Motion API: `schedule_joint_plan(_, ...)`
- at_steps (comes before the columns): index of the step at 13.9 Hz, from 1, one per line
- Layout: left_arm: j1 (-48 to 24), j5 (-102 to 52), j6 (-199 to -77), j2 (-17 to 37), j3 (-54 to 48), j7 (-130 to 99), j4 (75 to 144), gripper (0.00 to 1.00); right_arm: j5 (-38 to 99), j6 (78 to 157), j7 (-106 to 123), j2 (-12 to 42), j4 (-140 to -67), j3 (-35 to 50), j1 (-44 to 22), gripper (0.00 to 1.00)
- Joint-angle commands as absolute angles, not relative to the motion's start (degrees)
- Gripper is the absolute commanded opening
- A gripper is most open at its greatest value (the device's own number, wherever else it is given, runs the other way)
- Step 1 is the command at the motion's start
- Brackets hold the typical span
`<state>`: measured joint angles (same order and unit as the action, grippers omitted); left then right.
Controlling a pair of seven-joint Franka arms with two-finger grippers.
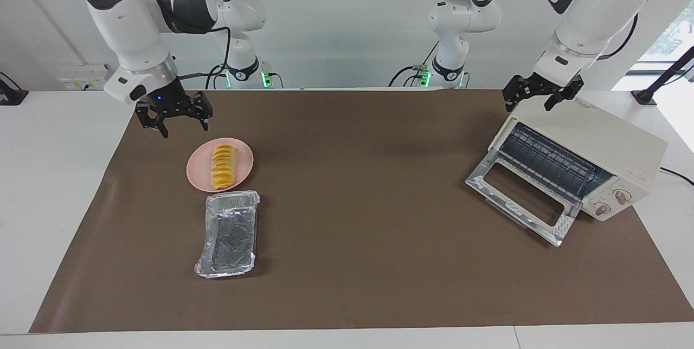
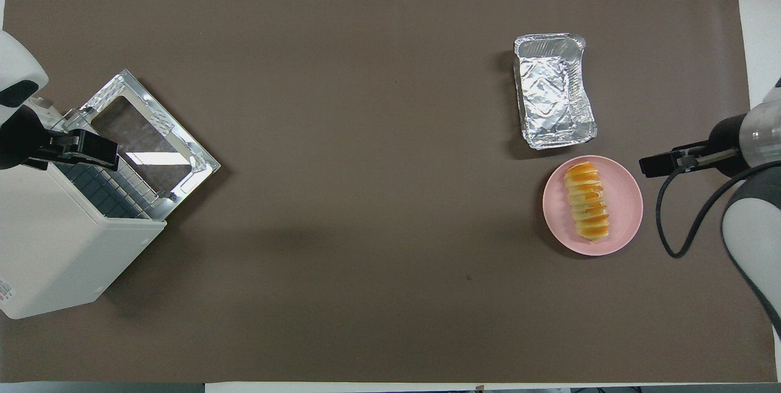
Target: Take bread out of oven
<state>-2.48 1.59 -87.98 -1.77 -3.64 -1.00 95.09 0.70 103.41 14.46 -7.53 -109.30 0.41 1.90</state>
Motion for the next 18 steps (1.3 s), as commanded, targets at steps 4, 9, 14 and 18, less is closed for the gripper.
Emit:
schedule_joint_plan(4, -2.11, 0.79, -88.07, -2.81, -3.60, -1.32, 95.54, 1.00, 0.09, 78.69, 18.89, -0.89, -86.08, 0.70, 5.09, 1.00)
schedule_joint_plan(9, -2.11, 0.79, -88.07, -2.81, -3.60, -1.32, 95.54, 1.00, -2.02, 78.56, 18.29, 0.70, -83.93, 0.70, 5.71, 1.00)
schedule_joint_plan(14, -2.11, 0.79, -88.07, -2.81, -3.60, -1.32, 95.62, 1.00, -2.37, 86.03, 17.84, -1.14, -90.87, 1.23, 6.95, 1.00)
schedule_joint_plan(18, -2.11, 0.79, -88.07, -2.81, -3.60, -1.32, 95.62, 1.00, -1.23, 84.56, 17.67, -1.14, -90.53, 1.32, 7.03, 1.00)
